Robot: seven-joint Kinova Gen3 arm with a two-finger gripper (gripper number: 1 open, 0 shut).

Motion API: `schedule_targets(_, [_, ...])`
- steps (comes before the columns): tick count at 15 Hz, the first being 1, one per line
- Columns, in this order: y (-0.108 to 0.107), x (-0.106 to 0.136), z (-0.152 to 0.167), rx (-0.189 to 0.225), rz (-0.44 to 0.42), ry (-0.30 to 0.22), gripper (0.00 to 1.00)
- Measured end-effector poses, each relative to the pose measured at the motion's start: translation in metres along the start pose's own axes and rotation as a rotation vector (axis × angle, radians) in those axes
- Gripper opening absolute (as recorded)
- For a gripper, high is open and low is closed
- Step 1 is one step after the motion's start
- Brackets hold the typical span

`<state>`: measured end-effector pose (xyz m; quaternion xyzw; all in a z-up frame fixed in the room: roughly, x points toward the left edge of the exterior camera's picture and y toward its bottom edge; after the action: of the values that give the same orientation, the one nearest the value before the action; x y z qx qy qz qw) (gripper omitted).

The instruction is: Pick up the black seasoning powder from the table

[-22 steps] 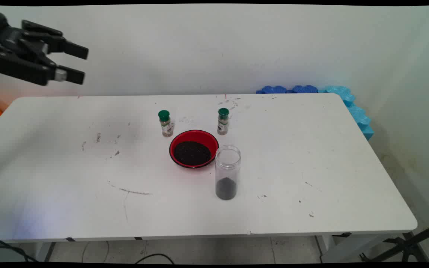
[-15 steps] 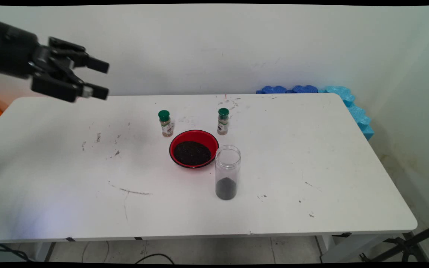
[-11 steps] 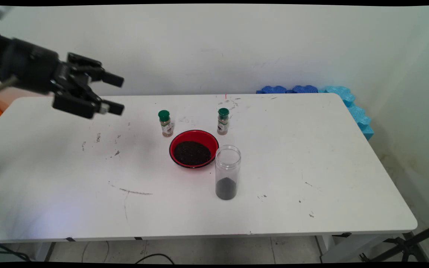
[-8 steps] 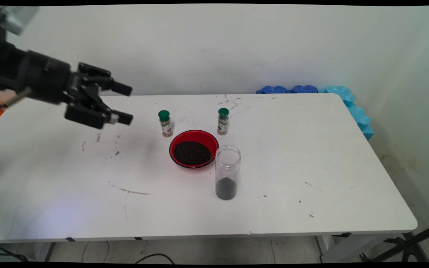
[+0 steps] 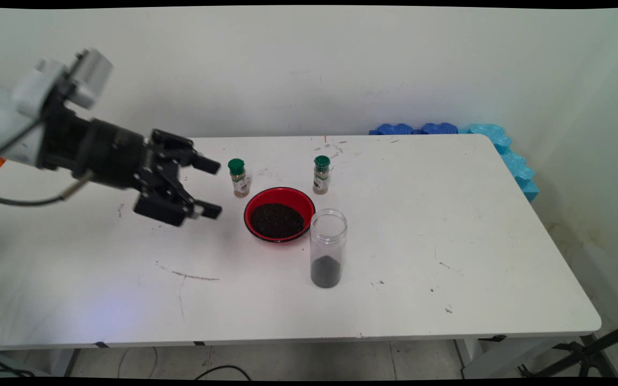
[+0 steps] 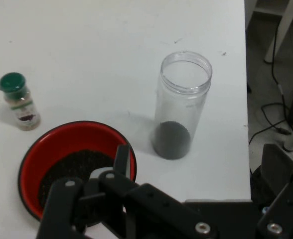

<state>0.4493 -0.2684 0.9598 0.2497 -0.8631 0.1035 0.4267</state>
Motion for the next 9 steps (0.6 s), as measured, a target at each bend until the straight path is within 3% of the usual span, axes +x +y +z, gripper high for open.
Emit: schedule_targets(9, [0.002,-0.014,0.073,-0.007,-0.003,-0.014,1.00])
